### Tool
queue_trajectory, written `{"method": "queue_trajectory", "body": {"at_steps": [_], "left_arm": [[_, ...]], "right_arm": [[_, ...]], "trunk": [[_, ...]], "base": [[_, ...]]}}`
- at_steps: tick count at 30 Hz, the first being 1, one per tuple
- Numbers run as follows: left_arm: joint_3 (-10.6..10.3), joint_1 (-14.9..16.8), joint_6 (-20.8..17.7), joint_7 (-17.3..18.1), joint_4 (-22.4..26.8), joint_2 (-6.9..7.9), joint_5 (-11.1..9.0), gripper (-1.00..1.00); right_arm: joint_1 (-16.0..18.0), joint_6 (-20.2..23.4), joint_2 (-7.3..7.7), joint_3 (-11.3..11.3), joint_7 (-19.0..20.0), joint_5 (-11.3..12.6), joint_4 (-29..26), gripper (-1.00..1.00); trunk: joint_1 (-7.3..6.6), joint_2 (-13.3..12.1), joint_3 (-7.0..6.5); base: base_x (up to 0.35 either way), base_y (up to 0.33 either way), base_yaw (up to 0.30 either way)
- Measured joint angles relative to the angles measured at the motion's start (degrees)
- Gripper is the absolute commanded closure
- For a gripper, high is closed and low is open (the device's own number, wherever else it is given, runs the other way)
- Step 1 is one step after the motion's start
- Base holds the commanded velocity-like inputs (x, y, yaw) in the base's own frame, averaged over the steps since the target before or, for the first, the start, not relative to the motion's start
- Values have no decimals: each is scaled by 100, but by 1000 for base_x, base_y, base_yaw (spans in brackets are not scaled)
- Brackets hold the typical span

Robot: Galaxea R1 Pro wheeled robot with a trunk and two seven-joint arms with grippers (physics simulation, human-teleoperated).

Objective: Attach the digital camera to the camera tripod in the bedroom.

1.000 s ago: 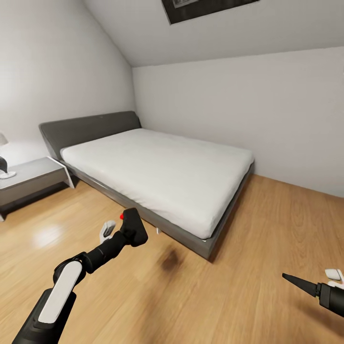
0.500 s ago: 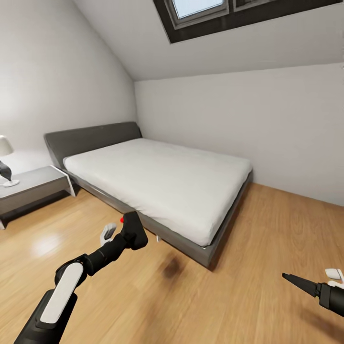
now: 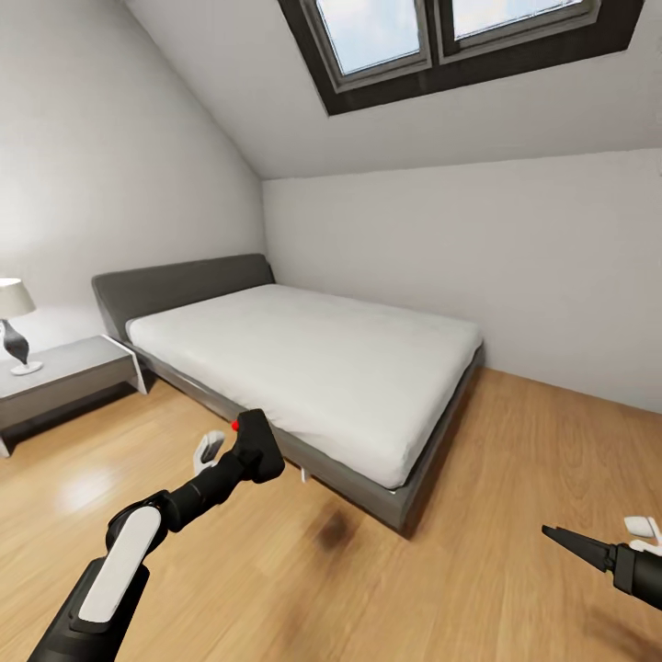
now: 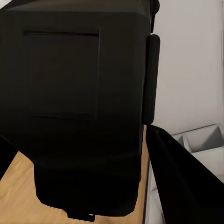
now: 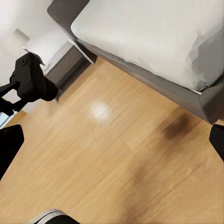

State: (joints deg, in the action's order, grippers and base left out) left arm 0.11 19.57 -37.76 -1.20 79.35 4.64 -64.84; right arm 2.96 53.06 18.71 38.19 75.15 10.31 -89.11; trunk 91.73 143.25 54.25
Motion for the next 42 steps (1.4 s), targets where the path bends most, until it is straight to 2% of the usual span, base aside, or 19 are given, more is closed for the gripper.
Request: {"method": "queue_trajectory", "body": {"at_steps": [2,11,24,42], "left_arm": [[5,0,1,-1,-1,2,4,100],[18,0,4,-16,-7,7,24,100],[61,0,9,-72,-480,11,0,100],[60,0,1,-65,-529,11,-26,100]], "right_arm": [[0,0,0,-3,0,1,-1,-100],[0,-8,-8,-3,18,-1,-11,-100],[0,-8,-1,-7,-7,-2,-10,-100],[0,-8,0,-13,-2,2,-10,-100]], "trunk": [[-5,-3,-44],[-202,-363,-206],[-487,-884,-440],[-883,-1606,-763]], "base": [[0,0,0],[0,0,0],[0,0,0],[0,0,0]]}}
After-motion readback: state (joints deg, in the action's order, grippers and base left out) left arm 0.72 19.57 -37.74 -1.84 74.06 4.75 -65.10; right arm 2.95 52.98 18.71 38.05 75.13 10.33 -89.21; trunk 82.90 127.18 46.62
